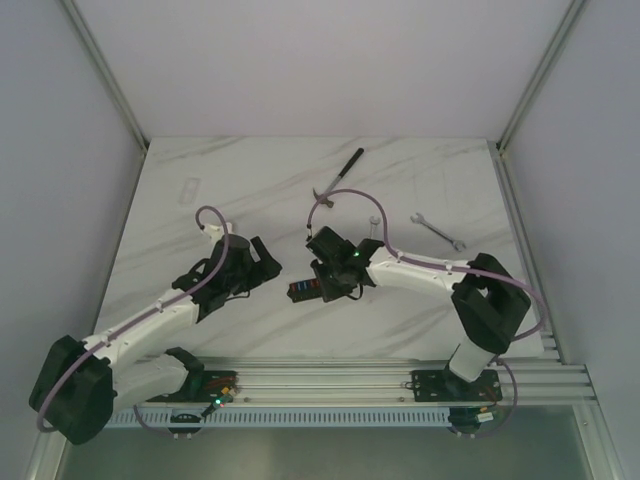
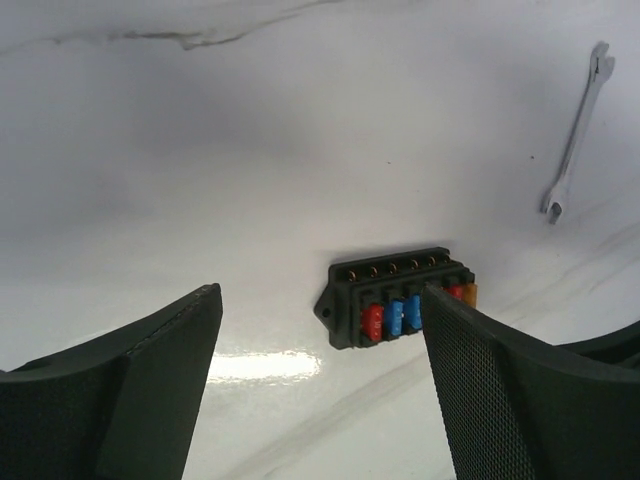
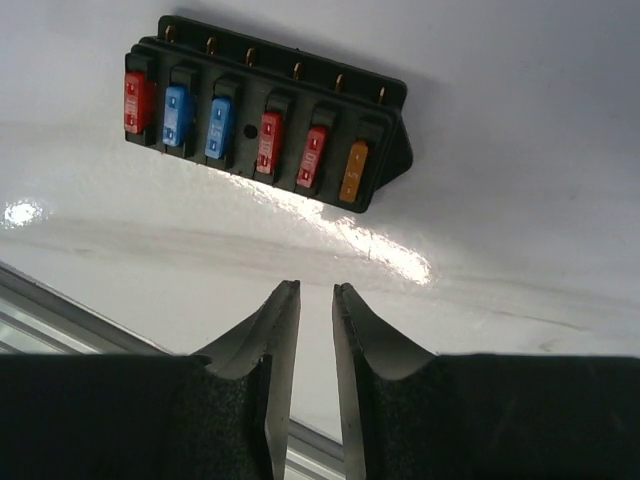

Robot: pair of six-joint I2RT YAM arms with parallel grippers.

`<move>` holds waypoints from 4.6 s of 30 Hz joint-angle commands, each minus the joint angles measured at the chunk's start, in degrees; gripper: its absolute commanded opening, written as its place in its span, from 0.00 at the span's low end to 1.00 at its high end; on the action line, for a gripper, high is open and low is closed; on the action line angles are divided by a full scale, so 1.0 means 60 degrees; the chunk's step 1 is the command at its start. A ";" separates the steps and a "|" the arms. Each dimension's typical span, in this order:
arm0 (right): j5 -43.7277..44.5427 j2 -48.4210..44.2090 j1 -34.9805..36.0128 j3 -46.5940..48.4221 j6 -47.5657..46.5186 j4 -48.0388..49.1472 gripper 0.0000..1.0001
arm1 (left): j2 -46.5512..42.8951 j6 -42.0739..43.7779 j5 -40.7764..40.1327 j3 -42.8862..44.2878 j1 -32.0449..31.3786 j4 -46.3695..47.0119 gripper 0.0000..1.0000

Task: Snap on the fuse box
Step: Adjust the fuse box base at the center of the board, then pick up the fuse box cover from the center of the board, then close the fuse box cover on the fuse box base.

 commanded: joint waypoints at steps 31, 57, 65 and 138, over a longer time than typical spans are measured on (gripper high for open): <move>-0.1054 0.1253 -0.3265 0.0687 -0.2184 0.3493 0.65 | 0.4026 0.4992 -0.2681 0.5001 0.4824 -0.0682 0.96; -0.1155 0.0150 -0.4736 -0.0786 -0.2271 0.4150 1.00 | 1.1081 0.8246 0.3110 1.0834 0.7372 -0.1026 0.66; -0.1276 0.0136 -0.4741 -0.0868 -0.2256 0.4150 1.00 | 1.0876 0.8330 0.2831 1.0496 0.7074 -0.1288 0.43; -0.0687 -0.1672 -0.4750 -0.3671 -0.1378 0.5849 1.00 | 0.4740 0.2586 -0.1247 0.3172 -0.2239 -0.0374 0.61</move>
